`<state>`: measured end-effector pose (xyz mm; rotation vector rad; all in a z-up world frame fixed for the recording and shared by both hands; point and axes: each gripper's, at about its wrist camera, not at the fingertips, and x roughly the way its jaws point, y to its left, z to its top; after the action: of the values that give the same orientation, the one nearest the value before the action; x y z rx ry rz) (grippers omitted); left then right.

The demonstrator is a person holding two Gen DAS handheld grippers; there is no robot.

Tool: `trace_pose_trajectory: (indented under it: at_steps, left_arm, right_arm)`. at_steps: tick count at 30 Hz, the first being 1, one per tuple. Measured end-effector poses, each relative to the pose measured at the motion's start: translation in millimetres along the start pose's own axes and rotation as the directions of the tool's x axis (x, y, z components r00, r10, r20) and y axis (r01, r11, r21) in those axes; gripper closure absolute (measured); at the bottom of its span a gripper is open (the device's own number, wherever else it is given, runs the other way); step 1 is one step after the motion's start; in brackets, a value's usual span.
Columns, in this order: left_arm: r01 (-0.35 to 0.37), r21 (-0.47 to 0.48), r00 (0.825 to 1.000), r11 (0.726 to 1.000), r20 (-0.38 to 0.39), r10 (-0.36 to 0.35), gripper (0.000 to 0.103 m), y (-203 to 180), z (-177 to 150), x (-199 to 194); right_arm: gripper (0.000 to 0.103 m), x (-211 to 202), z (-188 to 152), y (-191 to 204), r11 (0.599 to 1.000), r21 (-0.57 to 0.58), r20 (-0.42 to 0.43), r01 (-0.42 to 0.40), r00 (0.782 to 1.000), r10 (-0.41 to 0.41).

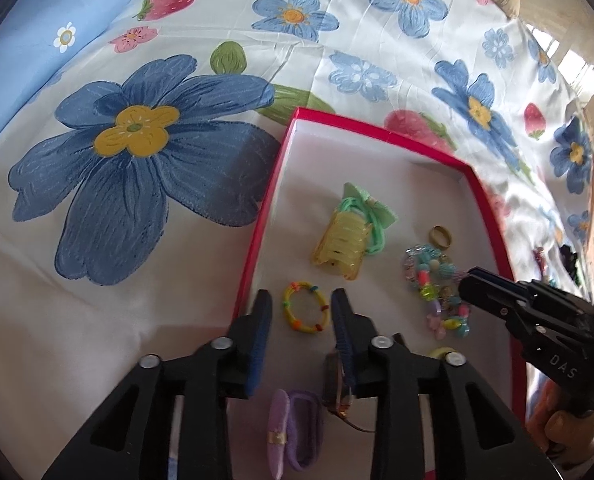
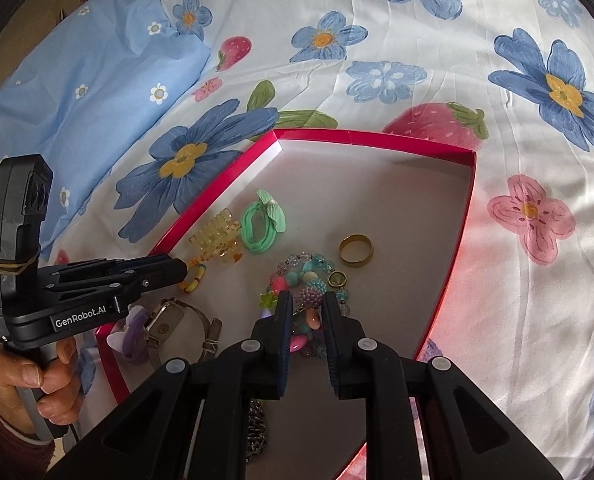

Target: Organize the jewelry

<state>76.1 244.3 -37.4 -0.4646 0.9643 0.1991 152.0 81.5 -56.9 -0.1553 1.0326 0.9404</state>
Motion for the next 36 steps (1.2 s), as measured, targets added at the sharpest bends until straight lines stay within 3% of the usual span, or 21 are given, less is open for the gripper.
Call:
trace_pose_trajectory:
  at_steps: [4,9,13,15,18,29,36]
  left_arm:
    - [-0.011,0.007,0.999,1.0,0.036,0.011,0.057,-1,-2,-14]
    - [0.002,-0.003,0.998,1.0,0.064,-0.002,0.046,-1,-8,-33]
    - [0.0,-0.017,0.996,1.0,0.094,0.002,0.024,0,-19,-52]
    - [-0.003,-0.024,0.993,1.0,0.114,0.006,0.022,1,-26,-63]
    - [0.01,-0.042,0.992,0.999,0.124,-0.005,0.02,3,-35,-73]
    - [0.023,-0.08,0.992,0.997,0.125,-0.013,0.014,8,-65,-94]
    - [-0.017,-0.085,0.991,0.996,0.131,0.028,0.013,7,-90,-108]
  right_arm:
    - [0.076,-9,1,0,1.0,0.015,0.019,-0.007,1.0,0.007]
    - [0.056,-27,2,3,0.999,0.028,0.062,-0.028,0.998,0.026]
    - [0.044,-45,0,5,0.998,0.04,0.107,-0.045,0.993,0.041]
    - [0.033,-55,-2,5,0.997,0.051,0.131,-0.057,0.99,0.05]
    - [0.026,-65,-8,5,0.996,0.059,0.155,-0.065,0.986,0.055]
    - [0.021,-89,-36,6,0.99,0.097,0.201,-0.103,0.976,0.082]
    - [0.02,-100,-62,12,0.99,0.096,0.221,-0.103,0.972,0.079]
